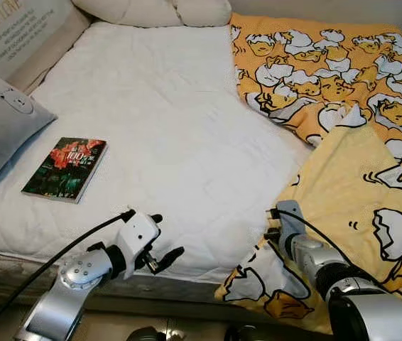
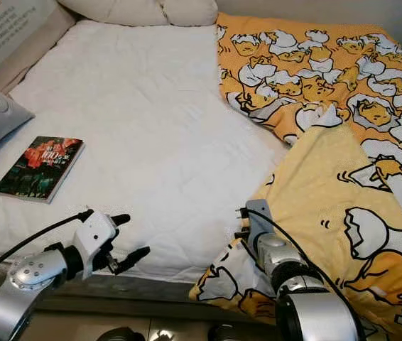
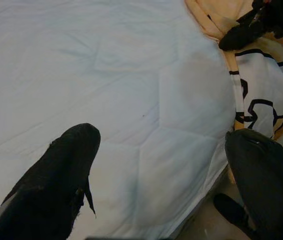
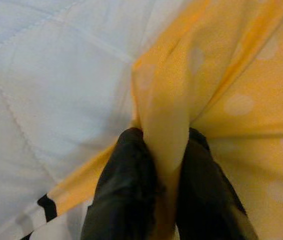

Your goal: Clean up the room

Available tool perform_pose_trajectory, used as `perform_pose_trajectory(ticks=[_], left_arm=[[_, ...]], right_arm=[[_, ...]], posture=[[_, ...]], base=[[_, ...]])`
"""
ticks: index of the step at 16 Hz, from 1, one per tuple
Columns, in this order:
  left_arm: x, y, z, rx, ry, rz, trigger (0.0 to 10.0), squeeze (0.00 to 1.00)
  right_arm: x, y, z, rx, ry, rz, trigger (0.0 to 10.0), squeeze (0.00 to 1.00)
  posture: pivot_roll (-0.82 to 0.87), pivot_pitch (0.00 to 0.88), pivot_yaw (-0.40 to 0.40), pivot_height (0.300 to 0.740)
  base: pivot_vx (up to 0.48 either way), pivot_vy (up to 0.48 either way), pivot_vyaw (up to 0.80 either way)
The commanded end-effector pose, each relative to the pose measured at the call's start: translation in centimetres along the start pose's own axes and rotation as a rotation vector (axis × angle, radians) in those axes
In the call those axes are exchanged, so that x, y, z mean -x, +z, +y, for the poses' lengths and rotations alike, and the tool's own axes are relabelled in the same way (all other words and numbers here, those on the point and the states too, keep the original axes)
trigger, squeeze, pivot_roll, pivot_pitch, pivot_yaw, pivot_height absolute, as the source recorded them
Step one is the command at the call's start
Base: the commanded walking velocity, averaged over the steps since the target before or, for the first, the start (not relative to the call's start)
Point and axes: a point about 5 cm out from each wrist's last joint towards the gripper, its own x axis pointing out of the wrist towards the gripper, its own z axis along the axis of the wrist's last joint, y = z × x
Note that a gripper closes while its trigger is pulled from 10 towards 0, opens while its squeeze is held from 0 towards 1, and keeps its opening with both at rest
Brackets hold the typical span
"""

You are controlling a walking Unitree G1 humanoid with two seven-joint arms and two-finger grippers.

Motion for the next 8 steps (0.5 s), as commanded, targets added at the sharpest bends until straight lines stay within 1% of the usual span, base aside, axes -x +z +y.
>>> perform_pose_trajectory(ticks=[1, 2, 3, 4, 5, 7, 8], left_arm=[[-0.2, 0.2, 0.0, -0.020, -0.014, -0.008, 10.0, 0.00], [-0.2, 0.5, 0.0, -0.023, -0.017, -0.017, 10.0, 0.00], [-0.1, 1.1, -0.1, -0.027, -0.025, -0.030, 10.0, 0.00], [-0.2, 1.1, -0.1, -0.028, -0.027, -0.032, 10.0, 0.00], [-0.4, 1.8, -0.5, -0.033, -0.036, -0.046, 10.0, 0.00], [-0.6, 2.2, -0.7, -0.033, -0.039, -0.063, 10.0, 0.00], [-0.6, 2.3, -0.7, -0.034, -0.042, -0.065, 10.0, 0.00]], right_arm=[[0.0, -1.0, 0.1, -0.006, 0.041, 0.022, 0.0, 0.00], [0.1, -1.0, 0.1, -0.005, 0.074, 0.018, 0.0, 0.00], [0.2, -1.2, 0.1, 0.006, 0.132, 0.016, 0.0, 0.00], [0.2, -1.2, 0.2, 0.006, 0.139, 0.016, 0.0, 0.00], [0.5, -1.2, 0.5, 0.009, 0.270, -0.010, 0.0, 0.00], [1.7, -0.4, 1.2, 0.032, 0.509, -0.108, 0.0, 0.00], [3.0, 0.0, 1.8, 0.066, 0.652, -0.173, 0.0, 0.00]], posture=[[0.08, 0.023, -0.016, 0.740], [0.07, 0.018, -0.014, 0.740], [0.06, 0.015, -0.012, 0.740], [0.06, 0.015, -0.012, 0.740], [0.04, 0.012, -0.012, 0.740], [0.03, 0.010, -0.006, 0.740], [0.03, 0.012, -0.002, 0.740]], base=[[0.000, 0.000, 0.00], [0.000, 0.000, 0.00], [0.000, 0.000, 0.00], [0.000, 0.000, 0.00], [0.000, 0.000, 0.00], [0.000, 0.000, 0.00], [0.000, 0.000, 0.00]])
